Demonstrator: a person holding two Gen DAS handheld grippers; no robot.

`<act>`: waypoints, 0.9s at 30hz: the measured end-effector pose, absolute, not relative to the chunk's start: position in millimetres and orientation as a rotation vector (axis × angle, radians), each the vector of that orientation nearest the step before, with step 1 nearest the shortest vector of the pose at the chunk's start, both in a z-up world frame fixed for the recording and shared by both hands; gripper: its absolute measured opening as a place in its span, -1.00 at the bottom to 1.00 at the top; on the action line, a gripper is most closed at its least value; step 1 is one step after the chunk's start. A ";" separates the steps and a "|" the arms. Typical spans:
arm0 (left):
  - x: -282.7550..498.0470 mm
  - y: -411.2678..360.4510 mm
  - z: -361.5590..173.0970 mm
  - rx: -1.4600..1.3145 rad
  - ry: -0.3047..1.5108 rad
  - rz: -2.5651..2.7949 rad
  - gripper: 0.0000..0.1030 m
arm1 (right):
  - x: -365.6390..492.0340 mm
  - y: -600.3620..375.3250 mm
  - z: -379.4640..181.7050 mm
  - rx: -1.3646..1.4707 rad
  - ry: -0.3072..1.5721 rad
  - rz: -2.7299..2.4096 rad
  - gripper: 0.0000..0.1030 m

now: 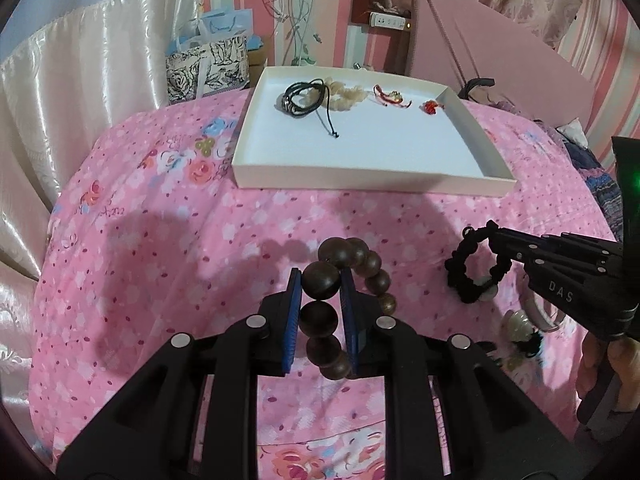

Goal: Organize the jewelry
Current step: 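Grasp the wooden bead bracelet with the left gripper while the right gripper grasps the black scrunchie, then carry both items into the white tray and open both grippers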

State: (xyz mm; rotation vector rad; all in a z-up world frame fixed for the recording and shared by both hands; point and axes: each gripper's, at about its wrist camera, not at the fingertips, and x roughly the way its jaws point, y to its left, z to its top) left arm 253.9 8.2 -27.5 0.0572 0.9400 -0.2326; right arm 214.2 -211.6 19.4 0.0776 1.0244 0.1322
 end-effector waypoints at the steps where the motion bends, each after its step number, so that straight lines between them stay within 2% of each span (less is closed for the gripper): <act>1: 253.2 8.6 -25.8 0.057 0.937 -0.232 -0.66 | 215.4 -213.5 23.6 0.079 1.014 0.131 -0.84; 16: 286.8 -24.7 36.7 0.075 0.863 -0.286 -0.66 | 264.0 -244.6 86.2 0.127 0.901 0.117 -0.85; 27: 370.8 -85.9 42.9 0.081 0.897 -0.367 -0.66 | 343.0 -271.5 71.1 0.132 0.926 0.056 -0.85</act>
